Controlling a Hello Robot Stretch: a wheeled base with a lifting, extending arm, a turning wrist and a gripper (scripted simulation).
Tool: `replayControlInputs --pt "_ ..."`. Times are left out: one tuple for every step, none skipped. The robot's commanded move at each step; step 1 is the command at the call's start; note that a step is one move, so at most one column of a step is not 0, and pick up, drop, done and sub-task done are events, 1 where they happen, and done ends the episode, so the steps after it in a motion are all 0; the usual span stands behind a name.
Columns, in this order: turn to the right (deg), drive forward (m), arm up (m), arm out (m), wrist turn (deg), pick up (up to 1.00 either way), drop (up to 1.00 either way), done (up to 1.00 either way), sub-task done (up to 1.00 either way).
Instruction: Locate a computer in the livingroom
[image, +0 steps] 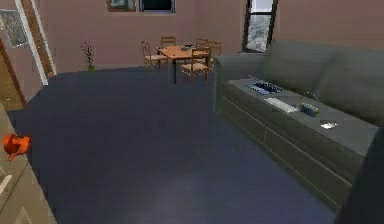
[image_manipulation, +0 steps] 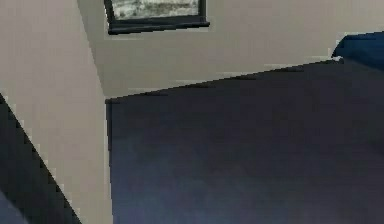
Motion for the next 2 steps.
replayControlInputs --pt "0.0 0.65 0.0 0.0 0.0 0.0 0.0 0.0 0.0" --pt "42.0 0.0 0.0 0.0 0.0 0.0 0.0 0.0 0.0"
